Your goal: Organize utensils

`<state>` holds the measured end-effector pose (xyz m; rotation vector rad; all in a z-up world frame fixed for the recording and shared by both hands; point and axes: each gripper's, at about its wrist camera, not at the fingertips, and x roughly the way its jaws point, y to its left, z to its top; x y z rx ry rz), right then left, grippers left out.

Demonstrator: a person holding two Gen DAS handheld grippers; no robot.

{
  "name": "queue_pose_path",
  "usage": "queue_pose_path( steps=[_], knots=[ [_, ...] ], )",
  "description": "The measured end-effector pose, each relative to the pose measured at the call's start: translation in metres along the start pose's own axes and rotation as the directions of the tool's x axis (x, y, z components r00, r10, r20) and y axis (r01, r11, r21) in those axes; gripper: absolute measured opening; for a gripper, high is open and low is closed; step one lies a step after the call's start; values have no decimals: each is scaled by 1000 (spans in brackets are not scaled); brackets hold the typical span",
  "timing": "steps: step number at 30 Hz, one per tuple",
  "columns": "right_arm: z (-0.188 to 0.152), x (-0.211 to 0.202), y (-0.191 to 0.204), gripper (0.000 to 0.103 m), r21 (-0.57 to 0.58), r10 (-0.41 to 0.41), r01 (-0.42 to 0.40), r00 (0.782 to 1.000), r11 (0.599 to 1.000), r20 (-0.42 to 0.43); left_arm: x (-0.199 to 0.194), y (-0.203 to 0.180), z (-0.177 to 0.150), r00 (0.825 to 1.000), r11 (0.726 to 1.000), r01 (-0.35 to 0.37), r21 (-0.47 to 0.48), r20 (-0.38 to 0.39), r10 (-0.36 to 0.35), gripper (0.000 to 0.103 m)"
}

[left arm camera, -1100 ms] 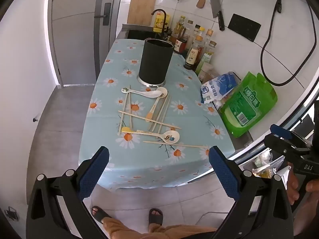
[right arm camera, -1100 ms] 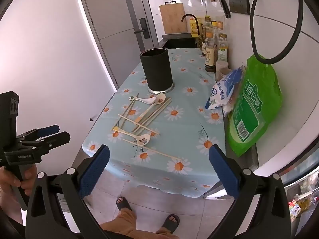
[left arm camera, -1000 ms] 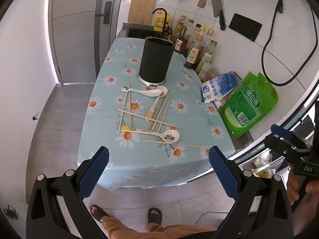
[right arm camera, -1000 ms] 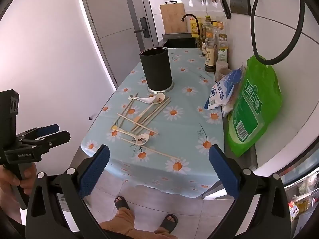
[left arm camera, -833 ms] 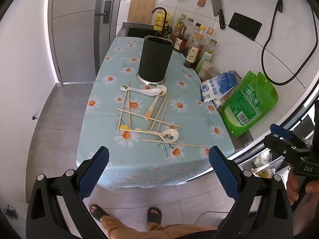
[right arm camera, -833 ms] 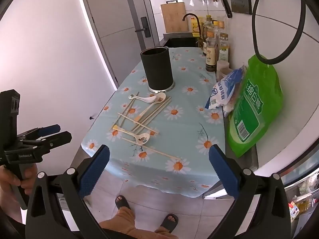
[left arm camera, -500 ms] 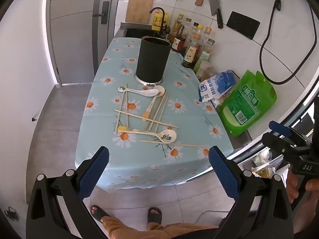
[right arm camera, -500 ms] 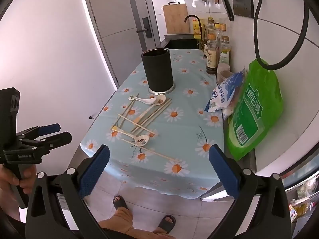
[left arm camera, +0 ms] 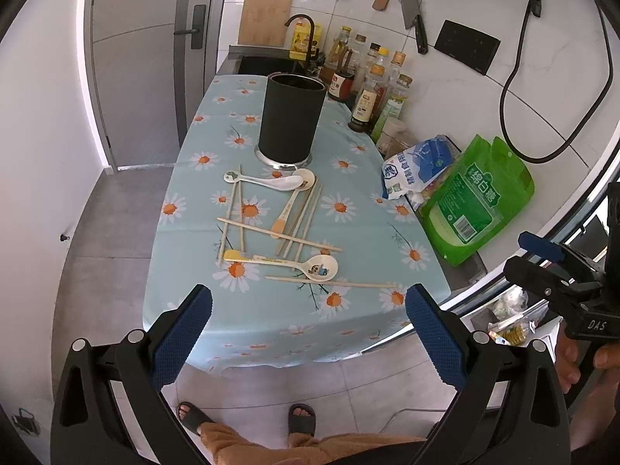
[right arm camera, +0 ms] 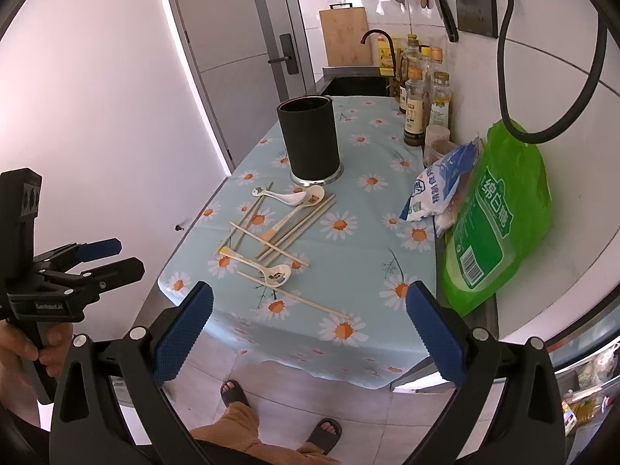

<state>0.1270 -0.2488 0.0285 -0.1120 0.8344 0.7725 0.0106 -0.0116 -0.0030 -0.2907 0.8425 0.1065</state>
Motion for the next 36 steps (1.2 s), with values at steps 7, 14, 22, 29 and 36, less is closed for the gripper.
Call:
queue_pose_path(
  steps=[7, 14, 22, 29, 36],
  knots=[
    [1, 1, -2, 99, 1, -1, 1, 1000, 1000, -3, 1, 1, 1, 1000, 1000, 1, 2, 1, -1, 96],
    [-2, 4, -9, 99, 10, -4, 4, 1000, 1000, -14, 3, -3, 3, 1000, 1000, -1, 8, -1, 1, 96],
    [-2, 7, -14, 99, 14, 2, -1, 1000, 1000, -27, 4, -5, 1, 1000, 1000, -17, 4, 0, 17, 96],
    [0, 8, -16, 99, 24, 18, -17, 999, 1000, -30, -2, -5, -1, 999, 999, -36, -17, 2, 36, 96],
    [4, 4, -15, 99, 7, 33, -33, 999, 999, -28, -4, -7, -2, 999, 999, -39, -33, -7, 39, 96]
  ],
)
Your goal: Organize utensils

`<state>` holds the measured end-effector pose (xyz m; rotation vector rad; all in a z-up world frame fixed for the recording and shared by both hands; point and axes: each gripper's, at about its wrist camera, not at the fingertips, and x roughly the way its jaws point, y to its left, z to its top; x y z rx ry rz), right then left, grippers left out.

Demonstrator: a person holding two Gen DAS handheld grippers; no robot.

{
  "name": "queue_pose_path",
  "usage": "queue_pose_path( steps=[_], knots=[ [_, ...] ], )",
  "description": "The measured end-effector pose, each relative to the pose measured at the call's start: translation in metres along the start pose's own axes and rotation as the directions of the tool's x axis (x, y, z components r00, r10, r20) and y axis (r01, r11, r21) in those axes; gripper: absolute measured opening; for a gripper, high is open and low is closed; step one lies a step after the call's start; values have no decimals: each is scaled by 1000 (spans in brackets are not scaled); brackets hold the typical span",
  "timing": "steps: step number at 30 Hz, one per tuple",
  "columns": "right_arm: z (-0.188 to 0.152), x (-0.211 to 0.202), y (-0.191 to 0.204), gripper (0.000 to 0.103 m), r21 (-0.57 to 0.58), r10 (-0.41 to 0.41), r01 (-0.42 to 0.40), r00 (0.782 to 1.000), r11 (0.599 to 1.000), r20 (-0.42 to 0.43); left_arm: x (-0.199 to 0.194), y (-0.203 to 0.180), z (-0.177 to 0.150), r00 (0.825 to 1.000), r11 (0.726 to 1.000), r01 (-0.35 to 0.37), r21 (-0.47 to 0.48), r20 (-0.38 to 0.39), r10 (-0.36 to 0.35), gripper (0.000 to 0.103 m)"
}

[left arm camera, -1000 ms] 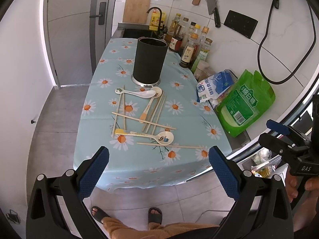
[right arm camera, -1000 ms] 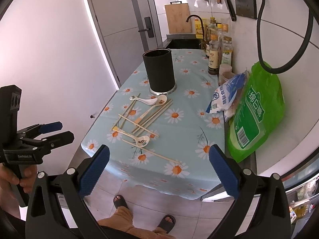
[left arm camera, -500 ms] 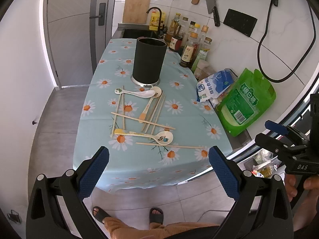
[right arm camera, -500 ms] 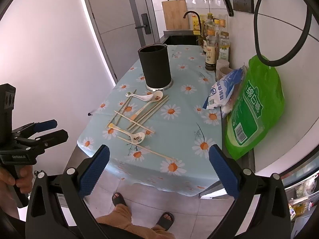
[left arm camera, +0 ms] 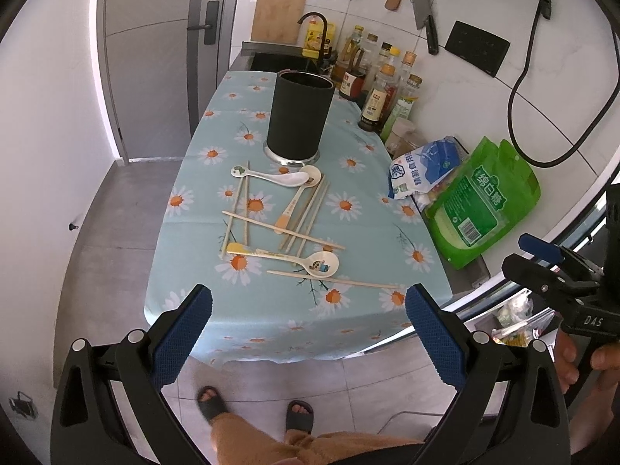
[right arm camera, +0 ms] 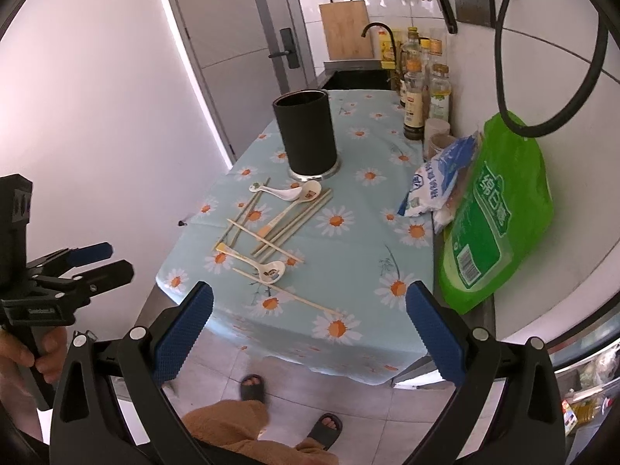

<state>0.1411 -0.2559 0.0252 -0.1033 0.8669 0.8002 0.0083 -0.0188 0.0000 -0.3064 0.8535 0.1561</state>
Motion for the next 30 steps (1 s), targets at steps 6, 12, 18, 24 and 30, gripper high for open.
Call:
queue_pose_path(
  steps=[6, 12, 18, 24, 30],
  knots=[
    [3, 4, -1, 99, -3, 11, -11, 1000, 1000, -3, 2, 1, 3, 1000, 1000, 6, -8, -7, -6, 96],
    [12, 18, 2, 99, -9, 21, -21, 1000, 1000, -20, 7, 8, 11, 1000, 1000, 19, -7, -16, -19, 96],
    [29, 41, 15, 99, -67, 36, -40, 998, 997, -54, 16, 23, 18, 999, 999, 37, -31, -32, -37, 96],
    [55, 77, 37, 99, -187, 53, -75, 991, 980, -124, 33, 47, 22, 996, 992, 61, -106, -65, -68, 96],
    [73, 122, 67, 89, -358, 50, -125, 976, 926, -212, 47, 76, 18, 994, 980, 68, -187, -69, -82, 96]
  ],
)
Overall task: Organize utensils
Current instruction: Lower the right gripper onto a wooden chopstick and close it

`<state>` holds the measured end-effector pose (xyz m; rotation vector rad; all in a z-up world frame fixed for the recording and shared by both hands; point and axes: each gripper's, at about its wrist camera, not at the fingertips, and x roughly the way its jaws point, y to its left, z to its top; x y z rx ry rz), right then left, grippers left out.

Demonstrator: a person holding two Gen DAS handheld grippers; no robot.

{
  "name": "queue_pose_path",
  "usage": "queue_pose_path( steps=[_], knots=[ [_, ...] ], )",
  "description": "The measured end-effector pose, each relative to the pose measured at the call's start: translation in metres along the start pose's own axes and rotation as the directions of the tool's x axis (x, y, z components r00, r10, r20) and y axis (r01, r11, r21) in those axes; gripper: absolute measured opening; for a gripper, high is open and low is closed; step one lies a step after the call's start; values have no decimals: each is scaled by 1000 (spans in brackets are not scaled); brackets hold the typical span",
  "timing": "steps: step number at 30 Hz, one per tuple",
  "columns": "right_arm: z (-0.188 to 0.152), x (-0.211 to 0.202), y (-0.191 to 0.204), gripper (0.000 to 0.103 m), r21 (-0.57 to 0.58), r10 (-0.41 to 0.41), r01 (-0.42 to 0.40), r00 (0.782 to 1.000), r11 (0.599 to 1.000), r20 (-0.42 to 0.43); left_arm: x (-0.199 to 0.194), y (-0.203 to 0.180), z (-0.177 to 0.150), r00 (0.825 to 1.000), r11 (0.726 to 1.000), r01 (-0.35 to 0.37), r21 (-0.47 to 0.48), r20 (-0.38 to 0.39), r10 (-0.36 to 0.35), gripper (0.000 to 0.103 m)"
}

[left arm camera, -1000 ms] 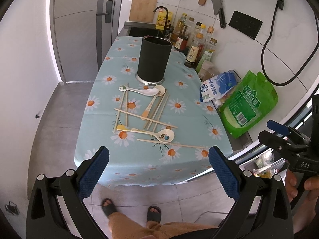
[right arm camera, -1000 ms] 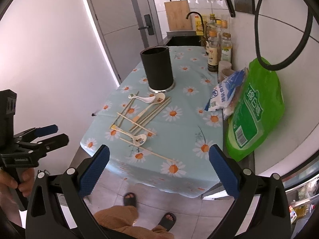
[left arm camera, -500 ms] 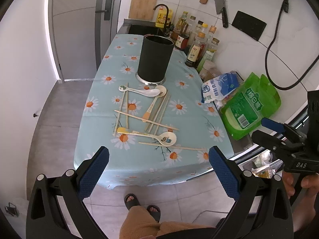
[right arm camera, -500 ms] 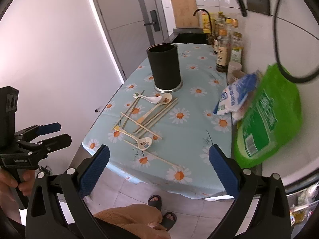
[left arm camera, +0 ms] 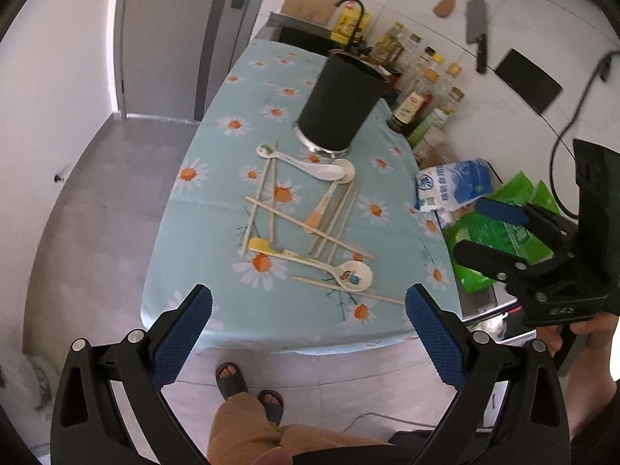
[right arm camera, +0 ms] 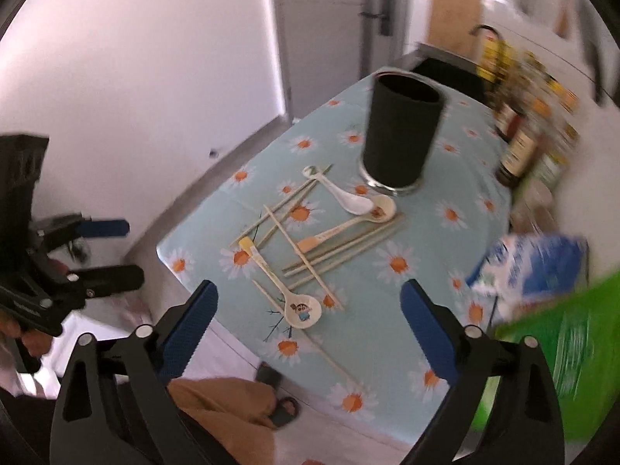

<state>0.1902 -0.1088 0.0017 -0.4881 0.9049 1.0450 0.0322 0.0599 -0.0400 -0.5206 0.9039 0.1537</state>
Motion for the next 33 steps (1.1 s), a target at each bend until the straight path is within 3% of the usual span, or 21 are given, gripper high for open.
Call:
queue_pose_path(
  steps=[6, 8, 10, 15, 19, 26, 33],
  knots=[
    [28, 61, 16, 70, -190, 54, -80, 989, 979, -140, 26, 31, -1, 1000, 996, 22, -85, -19, -24, 96],
    [36, 84, 23, 57, -256, 42, -91, 981, 962, -190, 35, 38, -1, 999, 995, 26, -96, -23, -29, 96],
    [43, 102, 28, 56, -292, 57, -125, 972, 948, -228, 44, 47, -2, 999, 994, 26, -111, -33, -30, 96],
    [59, 152, 39, 49, -353, 64, -199, 931, 914, -359, 59, 60, -5, 999, 992, 11, -122, -49, -17, 96],
    [65, 185, 47, 33, -416, 3, -207, 898, 885, -439, 67, 68, -5, 997, 991, 14, -135, -69, -23, 96],
    [67, 218, 55, 15, -457, -51, -242, 840, 856, -541, 75, 81, 1, 996, 991, 21, -136, -80, -32, 96],
    [68, 241, 60, 7, -481, -110, -236, 802, 844, -587, 81, 91, 12, 995, 992, 41, -119, -90, -52, 96]
  ],
)
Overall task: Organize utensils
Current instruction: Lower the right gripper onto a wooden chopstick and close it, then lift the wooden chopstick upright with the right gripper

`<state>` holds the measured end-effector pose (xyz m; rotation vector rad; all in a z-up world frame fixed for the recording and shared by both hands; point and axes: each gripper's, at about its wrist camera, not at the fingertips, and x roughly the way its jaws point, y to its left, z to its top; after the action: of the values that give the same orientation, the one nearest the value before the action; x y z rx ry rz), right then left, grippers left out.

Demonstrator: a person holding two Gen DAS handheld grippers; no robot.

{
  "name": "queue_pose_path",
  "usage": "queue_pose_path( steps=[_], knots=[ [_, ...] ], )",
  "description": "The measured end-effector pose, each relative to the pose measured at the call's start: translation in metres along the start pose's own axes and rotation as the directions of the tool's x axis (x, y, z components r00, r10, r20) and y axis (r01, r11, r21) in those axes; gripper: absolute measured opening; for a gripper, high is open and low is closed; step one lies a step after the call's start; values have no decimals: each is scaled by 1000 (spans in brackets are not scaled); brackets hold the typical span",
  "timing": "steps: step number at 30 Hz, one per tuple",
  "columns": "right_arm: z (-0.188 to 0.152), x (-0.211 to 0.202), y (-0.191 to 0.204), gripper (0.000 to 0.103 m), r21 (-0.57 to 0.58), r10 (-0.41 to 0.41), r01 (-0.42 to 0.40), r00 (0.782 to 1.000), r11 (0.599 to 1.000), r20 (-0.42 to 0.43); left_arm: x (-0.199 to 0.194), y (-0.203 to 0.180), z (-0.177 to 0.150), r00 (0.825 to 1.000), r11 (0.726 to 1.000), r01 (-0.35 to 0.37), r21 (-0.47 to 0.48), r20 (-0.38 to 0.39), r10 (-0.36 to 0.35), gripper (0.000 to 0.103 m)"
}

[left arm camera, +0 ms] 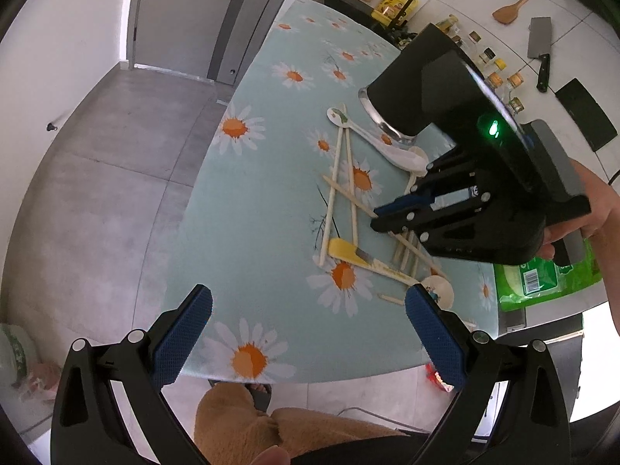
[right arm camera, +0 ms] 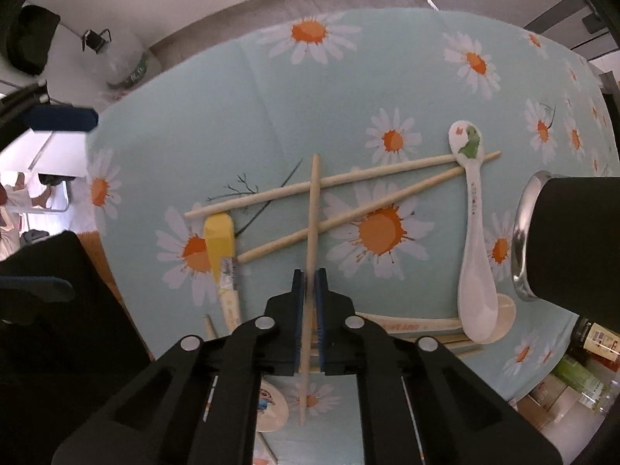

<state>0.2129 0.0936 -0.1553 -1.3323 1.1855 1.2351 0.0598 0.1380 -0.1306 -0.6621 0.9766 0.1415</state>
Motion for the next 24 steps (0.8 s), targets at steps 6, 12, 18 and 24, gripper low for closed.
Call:
queue_pose_path(
  steps=[6, 12, 18, 24],
  knots=[
    [-2, -5, -3, 6, 25, 11, -11, 1000, 1000, -7, 3, 3, 13, 1000, 999, 23, 32, -15, -22, 96],
    [-15, -39, -20, 6, 112, 53, -60, 997, 992, 63, 12, -3, 26, 997, 994, 60, 96, -56, -55, 96],
    [-49, -80, -45, 6, 241, 57, -105, 979, 965, 195, 18, -11, 44, 996, 988, 44, 146, -78, -33, 96],
    [-96, -107, -59, 6, 354, 55, -176, 943, 919, 327, 27, -27, 63, 994, 977, 33, 213, -112, -9, 96]
  ],
)
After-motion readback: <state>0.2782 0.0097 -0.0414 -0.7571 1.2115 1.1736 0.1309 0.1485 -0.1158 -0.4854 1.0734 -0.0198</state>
